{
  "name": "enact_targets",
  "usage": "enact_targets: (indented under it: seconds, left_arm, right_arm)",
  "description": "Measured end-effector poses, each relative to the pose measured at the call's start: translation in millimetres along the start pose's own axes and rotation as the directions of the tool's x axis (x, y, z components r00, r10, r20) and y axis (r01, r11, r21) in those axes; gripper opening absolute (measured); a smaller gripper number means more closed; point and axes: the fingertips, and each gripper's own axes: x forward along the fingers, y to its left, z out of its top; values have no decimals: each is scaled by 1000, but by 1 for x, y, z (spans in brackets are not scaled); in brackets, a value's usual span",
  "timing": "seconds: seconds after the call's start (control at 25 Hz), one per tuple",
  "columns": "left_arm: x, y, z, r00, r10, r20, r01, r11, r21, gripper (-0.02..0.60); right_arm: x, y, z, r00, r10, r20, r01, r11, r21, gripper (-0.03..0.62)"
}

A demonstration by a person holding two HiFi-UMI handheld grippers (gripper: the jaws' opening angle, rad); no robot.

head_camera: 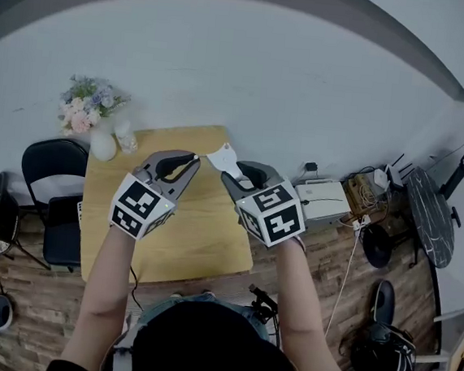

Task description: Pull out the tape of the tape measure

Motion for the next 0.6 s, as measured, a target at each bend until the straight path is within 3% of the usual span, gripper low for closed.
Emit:
enact_targets:
  seconds: [0.24, 0.52, 0.6]
  left_arm:
    - [3, 7, -10, 996, 75, -47, -74, 997, 26, 41]
    - [-7, 27, -33, 976, 195, -97, -200, 979, -47, 41]
    - [-7, 29, -36, 969, 221, -108, -226, 974, -33, 41]
  right_arm:
    - [5, -2, -8, 999, -35, -14, 35, 998, 46, 144]
    - [8, -7, -24, 996, -89, -30, 93, 981, 168, 144]
    - [9, -6, -25, 993, -109, -41, 114, 982, 151, 144]
